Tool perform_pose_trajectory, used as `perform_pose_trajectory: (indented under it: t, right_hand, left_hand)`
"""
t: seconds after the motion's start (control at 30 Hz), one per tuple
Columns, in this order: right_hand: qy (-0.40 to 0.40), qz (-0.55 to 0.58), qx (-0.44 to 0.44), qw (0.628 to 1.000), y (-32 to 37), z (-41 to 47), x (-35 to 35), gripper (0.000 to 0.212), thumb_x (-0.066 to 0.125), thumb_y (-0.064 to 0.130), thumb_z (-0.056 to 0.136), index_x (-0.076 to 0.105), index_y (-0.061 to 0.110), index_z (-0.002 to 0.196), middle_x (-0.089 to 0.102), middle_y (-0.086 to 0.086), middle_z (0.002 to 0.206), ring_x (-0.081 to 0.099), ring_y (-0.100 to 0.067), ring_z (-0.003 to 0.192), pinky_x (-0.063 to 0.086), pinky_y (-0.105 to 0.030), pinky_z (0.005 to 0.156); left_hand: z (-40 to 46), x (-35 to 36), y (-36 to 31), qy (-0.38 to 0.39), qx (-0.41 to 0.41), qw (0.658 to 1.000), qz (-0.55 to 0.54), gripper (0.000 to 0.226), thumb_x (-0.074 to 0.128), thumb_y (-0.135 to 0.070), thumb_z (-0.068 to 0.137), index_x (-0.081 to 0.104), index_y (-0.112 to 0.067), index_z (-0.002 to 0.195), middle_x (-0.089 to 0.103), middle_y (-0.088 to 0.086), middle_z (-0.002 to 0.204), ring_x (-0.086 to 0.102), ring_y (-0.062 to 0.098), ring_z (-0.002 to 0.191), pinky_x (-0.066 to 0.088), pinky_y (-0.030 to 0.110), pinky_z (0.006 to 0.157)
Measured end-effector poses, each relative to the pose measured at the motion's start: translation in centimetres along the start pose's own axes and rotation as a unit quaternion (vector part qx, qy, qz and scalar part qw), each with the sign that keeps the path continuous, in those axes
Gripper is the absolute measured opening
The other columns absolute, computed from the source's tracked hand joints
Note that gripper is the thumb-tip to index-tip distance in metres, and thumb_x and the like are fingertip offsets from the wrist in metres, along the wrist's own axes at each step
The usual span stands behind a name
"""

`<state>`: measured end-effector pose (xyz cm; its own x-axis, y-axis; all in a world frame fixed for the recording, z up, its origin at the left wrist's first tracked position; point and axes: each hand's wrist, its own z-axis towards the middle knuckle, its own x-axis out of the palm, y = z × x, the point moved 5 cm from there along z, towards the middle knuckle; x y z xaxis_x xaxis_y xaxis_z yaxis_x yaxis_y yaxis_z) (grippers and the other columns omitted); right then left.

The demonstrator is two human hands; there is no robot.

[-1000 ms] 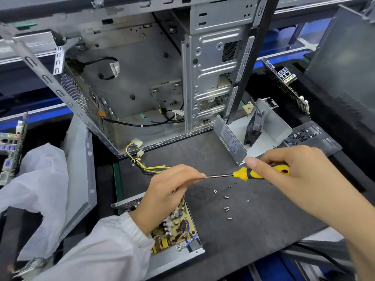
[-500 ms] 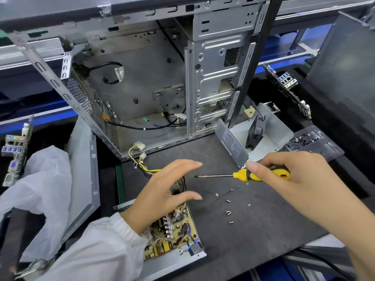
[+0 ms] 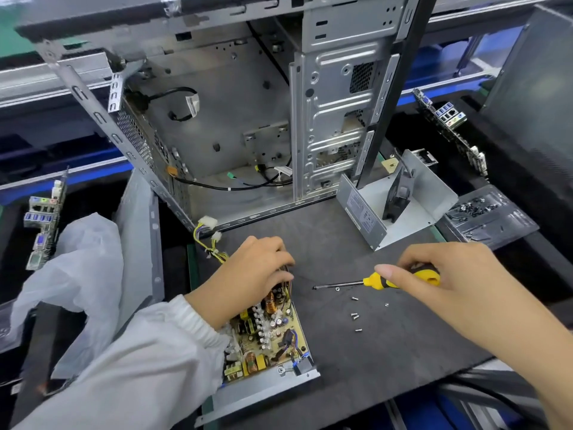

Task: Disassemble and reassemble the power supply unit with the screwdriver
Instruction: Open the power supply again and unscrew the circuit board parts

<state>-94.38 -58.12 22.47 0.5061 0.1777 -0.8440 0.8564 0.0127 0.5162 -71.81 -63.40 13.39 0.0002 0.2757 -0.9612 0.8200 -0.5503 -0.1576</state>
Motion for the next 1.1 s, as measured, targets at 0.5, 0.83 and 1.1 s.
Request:
perform_pose_trajectory:
  t: [0.5,0.83,1.1]
  right_hand:
    - [-0.004,-0.059,0.018,0.998,-0.4,1.1,1.2,0.049,0.037,0.075,0.069,0.059,0.032,0.065,0.058,0.011,0.056,0.05,-0.003,0.06,0.032,-0.023,0.048]
    - [0.008,-0.08,0.02,0.997,-1.0,2.8,2.8,0.039,0.044,0.071,0.075,0.058,0.036,0.066,0.062,0.008,0.07,0.053,-0.01,0.067,0.043,-0.03,0.057]
    - [0.031,-0.095,-0.018,0.995,0.0,2.7,4.3,0.045,0.041,0.072,0.075,0.06,0.031,0.069,0.059,0.008,0.068,0.052,-0.014,0.065,0.037,-0.029,0.052]
  left_hand:
    - [2.4,-1.3,-1.3,-0.009,0.11,0.981,0.162,0.037,0.046,-0.055,0.095,0.06,-0.023,0.107,0.055,-0.007,0.105,0.049,0.015,0.108,0.029,0.03,0.086]
    - [-5.1,0.6,-4.5,-0.166,0.063,0.971,0.16,0.015,0.077,-0.014,0.076,0.062,-0.018,0.078,0.052,-0.002,0.075,0.049,0.019,0.068,0.034,0.032,0.063]
    - [-5.8,1.7,-3.2,-0.242,-0.03,0.966,0.083,0.032,0.07,-0.041,0.084,0.053,-0.017,0.071,0.047,0.0,0.073,0.046,0.021,0.065,0.036,0.034,0.056]
